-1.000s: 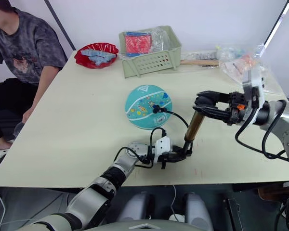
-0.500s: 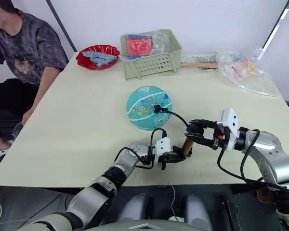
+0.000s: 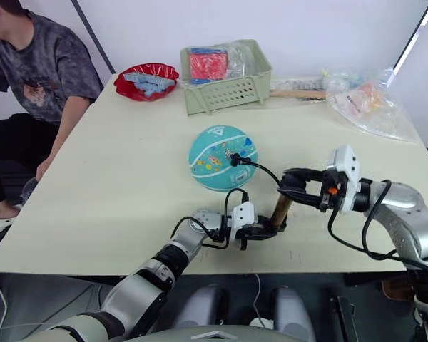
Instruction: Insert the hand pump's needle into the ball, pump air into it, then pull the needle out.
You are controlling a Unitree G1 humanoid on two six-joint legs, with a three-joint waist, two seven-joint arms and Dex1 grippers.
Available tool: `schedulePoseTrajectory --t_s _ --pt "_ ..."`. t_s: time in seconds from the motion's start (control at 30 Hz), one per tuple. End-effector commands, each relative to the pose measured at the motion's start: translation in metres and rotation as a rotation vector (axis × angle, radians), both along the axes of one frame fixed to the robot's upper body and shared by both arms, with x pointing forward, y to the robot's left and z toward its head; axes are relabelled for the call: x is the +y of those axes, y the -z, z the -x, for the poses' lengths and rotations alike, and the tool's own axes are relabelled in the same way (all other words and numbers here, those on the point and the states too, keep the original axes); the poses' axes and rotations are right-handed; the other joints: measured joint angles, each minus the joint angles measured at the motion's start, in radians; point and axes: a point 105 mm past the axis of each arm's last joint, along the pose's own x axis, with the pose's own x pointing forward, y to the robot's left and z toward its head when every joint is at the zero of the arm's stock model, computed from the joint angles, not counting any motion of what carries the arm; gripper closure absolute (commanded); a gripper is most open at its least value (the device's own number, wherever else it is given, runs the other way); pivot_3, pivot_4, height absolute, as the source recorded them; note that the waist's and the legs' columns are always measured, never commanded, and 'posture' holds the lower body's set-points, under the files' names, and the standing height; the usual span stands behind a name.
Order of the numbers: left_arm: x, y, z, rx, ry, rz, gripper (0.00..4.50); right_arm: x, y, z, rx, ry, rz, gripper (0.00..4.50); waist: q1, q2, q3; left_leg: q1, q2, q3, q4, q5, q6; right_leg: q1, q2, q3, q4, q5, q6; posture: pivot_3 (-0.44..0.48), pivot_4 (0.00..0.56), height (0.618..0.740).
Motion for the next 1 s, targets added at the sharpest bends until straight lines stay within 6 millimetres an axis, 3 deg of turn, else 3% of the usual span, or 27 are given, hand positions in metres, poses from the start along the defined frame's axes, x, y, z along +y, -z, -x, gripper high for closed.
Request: schedulePoseTrajectory --t_s 0.03,0.33,0.6,0.7,1.0 --pt "0.032 0.049 0.024 0.142 -0.028 -0.155 3.43 -0.022 -0.065 -0.004 -0.18 0.05 -0.048 2.69 0.0 0.002 0.002 0.0 0.0 0.0 0.0 0.0 0.0 0.0 0.0 0.0 0.0 0.0 0.0 0.0 0.15 0.738" --pt "0.034 0.054 0.024 0.146 -0.041 -0.168 3.43 -0.031 -0.101 0.002 -0.221 0.042 -0.065 2.69 0.0 0.004 0.004 -0.001 0.0 0.0 0.0 0.0 0.0 -0.001 0.0 0.0 0.0 0.0 0.0 0.0 0.15 0.738" --pt "0.034 0.058 0.029 0.148 -0.04 -0.16 3.43 -0.036 -0.112 0.004 -0.243 0.054 -0.058 2.69 -0.001 0.004 0.004 0.0 0.001 0.0 0.0 0.0 0.0 -0.001 0.001 0.0 0.0 0.0 0.0 0.0 0.15 0.738" --pt "0.032 0.051 0.025 0.142 -0.029 -0.145 3.43 -0.033 -0.105 0.003 -0.219 0.047 -0.056 2.69 -0.001 0.005 0.003 0.0 0.001 0.001 0.0 0.0 0.0 0.0 0.001 0.001 0.0 0.0 0.0 0.0 0.15 0.738" --pt "0.028 0.035 0.014 0.126 -0.014 -0.118 3.43 -0.024 -0.049 -0.003 -0.126 0.071 -0.019 2.69 -0.002 0.003 0.003 0.0 0.001 0.0 0.0 0.0 0.0 0.0 0.003 0.0 0.0 -0.001 0.003 0.0 0.15 0.738"
